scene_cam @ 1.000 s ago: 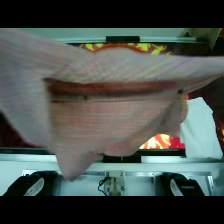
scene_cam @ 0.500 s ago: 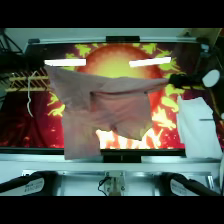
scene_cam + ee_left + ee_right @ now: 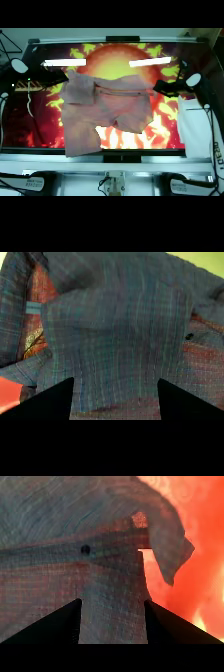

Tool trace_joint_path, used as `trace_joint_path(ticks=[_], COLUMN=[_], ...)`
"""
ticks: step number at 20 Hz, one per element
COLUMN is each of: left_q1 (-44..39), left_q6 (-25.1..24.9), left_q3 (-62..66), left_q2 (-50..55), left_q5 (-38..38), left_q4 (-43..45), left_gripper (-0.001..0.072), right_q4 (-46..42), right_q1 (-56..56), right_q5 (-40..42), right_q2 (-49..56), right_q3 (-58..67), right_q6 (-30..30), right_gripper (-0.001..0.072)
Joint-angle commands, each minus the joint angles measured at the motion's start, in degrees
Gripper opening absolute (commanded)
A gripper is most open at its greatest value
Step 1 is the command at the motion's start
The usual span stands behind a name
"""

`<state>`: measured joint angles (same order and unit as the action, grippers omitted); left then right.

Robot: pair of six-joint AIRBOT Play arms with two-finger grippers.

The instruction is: Fold the shirts.

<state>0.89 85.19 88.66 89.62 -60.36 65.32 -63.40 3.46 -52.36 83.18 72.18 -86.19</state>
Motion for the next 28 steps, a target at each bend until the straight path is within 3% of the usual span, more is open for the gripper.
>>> trace_joint_path(ticks=[1,3,5,9,10,11,14,15,17,18,19,25,28], left_q1=[3.6,7.3,9.8,10.5,10.5,10.5,9.8,9.4,8.3,8.3,8.3,8.3,8.3], left_q6=[-1.6,-0.5,-0.7,-3.1,-3.3,-3.8,-3.7,-3.7,-3.7,-3.5,-3.7,-3.7,-3.7], left_q3=[4.3,3.2,-3.5,-25.8,-28.8,-31.0,-33.6,-33.5,-33.5,-33.3,-33.0,-30.1,-29.9], left_q2=[0.5,0.5,-0.4,-4.9,-4.7,-4.5,-4.0,-3.7,-3.3,-3.3,-3.4,-4.6,-5.4], left_q5=[-16.3,-25.8,-30.0,-16.9,-13.8,-10.6,-2.3,-1.3,0.5,0.9,0.9,-2.9,-4.2], left_q4=[1.4,2.6,2.6,1.1,-1.1,-3.6,-7.6,-7.8,-7.9,-8.0,-8.0,-8.0,-8.0], left_gripper=[0.0612,0.0603,0.0603,0.06,0.06,0.06,0.0595,0.0478,0.0378,0.0261,0.0042,0.0025,0.0025], right_q4=[-8.4,-14.8,-18.3,-16.9,-15.6,-13.9,-8.9,-8.2,-6.9,-6.5,-6.5,-9.7,-11.5], right_q1=[-0.1,-0.1,-0.1,-0.1,-0.1,-0.1,-0.1,-0.1,-0.1,-0.1,-0.4,-16.9,-22.3], right_q5=[-12.7,-20.6,-23.6,-22.1,-21.7,-21.7,-18.4,-16.3,-14.1,-13.9,-13.3,0.5,2.5], right_q2=[-5.8,-10.3,-16.2,-28.1,-29.8,-30.5,-30.5,-30.5,-30.2,-29.9,-29.5,-23.4,-20.3], right_q3=[0.0,-1.2,-7.0,-23.5,-26.6,-28.7,-32.9,-33.9,-35.4,-36.2,-37.0,-38.3,-38.3], right_q6=[2.3,2.3,2.0,0.3,-0.4,-0.6,-0.2,-0.2,-0.4,-0.3,-0.2,-0.2,2.4], right_gripper=[0.0504,0.0504,0.0504,0.0505,0.0615,0.0652,0.0651,0.065,0.0642,0.0642,0.0642,0.0643,0.0643])
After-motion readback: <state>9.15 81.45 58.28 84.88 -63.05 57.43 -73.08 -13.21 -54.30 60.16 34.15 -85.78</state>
